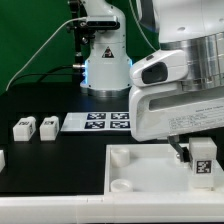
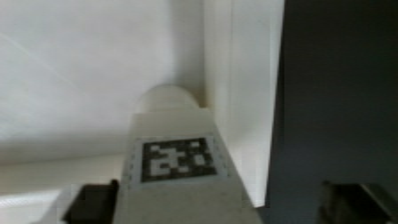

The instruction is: Assemble one leg

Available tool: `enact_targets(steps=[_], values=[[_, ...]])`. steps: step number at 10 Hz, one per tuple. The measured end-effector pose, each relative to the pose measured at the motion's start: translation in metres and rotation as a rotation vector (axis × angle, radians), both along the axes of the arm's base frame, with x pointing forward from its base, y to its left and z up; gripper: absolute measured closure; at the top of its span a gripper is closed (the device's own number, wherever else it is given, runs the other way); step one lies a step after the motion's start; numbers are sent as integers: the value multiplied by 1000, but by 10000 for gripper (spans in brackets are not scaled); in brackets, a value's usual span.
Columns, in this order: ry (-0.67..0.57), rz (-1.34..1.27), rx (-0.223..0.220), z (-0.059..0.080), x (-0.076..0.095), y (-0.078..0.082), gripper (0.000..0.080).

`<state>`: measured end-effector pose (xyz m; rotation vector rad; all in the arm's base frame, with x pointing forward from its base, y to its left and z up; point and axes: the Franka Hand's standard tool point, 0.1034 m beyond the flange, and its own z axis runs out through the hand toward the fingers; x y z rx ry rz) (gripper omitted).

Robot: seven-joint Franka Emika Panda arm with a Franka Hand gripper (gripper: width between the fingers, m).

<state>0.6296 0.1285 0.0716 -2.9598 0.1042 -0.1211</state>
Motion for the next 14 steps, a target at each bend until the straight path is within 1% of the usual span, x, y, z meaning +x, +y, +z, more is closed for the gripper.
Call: enact_targets(steps=[1,3,5,6,7,8,10,11,12,14], values=[[18,-100,3,-1,0,-5,484],[49,-279,15,-2,0,-9,498],[99,-558,69,-2,1,-13,500],[116,-635,86,-3,1,-13,500],[150,-815,124,-3,0,-12,500],[181,-950,149,-4,-1,-11,500],[252,-1279,216,-7,-1,-5,500],[277,-1357,237,-7,-1,-5,500],[295,-1426,245,-7,-1,-4,500],[275,-1341,238,-7,-1,-4,501]])
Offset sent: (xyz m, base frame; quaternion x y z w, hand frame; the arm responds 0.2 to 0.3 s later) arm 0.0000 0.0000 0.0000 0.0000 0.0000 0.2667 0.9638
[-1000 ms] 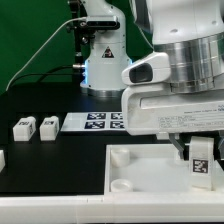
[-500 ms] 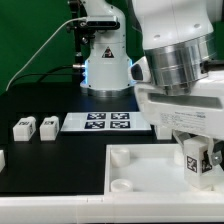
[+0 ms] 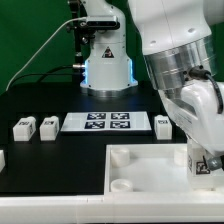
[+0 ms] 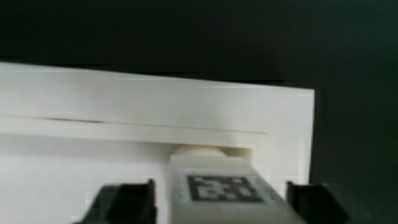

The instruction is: Assemble one leg

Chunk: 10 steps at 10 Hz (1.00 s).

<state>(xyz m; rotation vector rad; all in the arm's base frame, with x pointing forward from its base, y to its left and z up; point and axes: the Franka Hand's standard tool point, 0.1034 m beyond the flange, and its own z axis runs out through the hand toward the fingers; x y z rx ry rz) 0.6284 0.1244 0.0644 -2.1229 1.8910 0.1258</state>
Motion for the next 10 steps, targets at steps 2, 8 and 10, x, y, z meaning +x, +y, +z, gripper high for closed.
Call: enact_targets(steps=[2,8,10], values=[[-30,135,-19,1,0,-2,323],[-186,896,-150,3,1,-7,151],[-250,1207,-222,6,5,-8,151]])
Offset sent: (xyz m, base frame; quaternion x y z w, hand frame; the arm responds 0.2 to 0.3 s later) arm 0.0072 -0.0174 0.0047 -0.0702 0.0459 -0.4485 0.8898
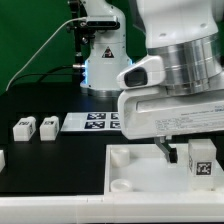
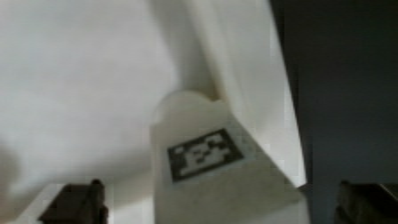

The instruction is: Assemble one leg

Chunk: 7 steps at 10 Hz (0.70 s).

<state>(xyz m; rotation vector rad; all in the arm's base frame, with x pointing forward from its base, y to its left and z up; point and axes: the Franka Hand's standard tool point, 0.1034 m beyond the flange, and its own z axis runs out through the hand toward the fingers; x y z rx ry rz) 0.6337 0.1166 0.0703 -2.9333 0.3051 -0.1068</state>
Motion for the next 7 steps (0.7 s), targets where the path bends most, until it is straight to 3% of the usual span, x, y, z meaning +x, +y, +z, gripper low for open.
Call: enact_targets(steps=[2,3,4,5,6,7], values=[[-73,241,-47,2,5,0,151],[-70,215,-42,2,5,1,151],[-70,214,-42,2,5,1,278],[-52,111,-24,2,5,2,278],[-32,-3,-7,2,4,3,428],[-14,-94,-1,1,4,-2,492]])
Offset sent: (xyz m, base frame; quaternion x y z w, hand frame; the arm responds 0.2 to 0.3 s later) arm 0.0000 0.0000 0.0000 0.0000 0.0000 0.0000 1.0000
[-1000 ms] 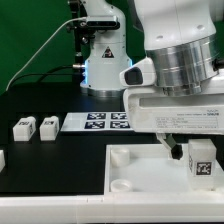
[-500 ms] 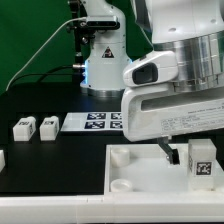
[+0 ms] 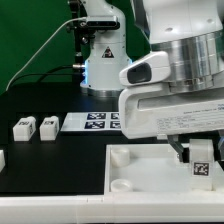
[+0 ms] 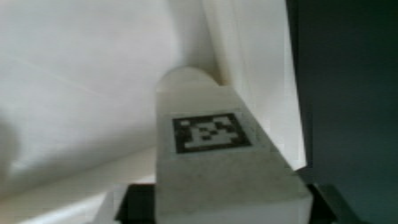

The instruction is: Assemble one leg

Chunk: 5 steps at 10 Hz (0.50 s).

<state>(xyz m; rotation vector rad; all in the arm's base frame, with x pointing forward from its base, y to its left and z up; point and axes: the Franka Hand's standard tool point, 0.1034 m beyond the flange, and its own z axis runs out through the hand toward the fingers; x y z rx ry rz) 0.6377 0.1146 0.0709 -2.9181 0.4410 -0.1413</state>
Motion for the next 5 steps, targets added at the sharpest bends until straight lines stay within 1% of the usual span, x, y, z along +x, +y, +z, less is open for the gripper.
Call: enact_targets(steps=[2,4,5], values=[[35,-199,28,0,0,-1,493],[88,-478,72,-1,-2,-3,493],[120,-639,101,-2,-3,-3,493]])
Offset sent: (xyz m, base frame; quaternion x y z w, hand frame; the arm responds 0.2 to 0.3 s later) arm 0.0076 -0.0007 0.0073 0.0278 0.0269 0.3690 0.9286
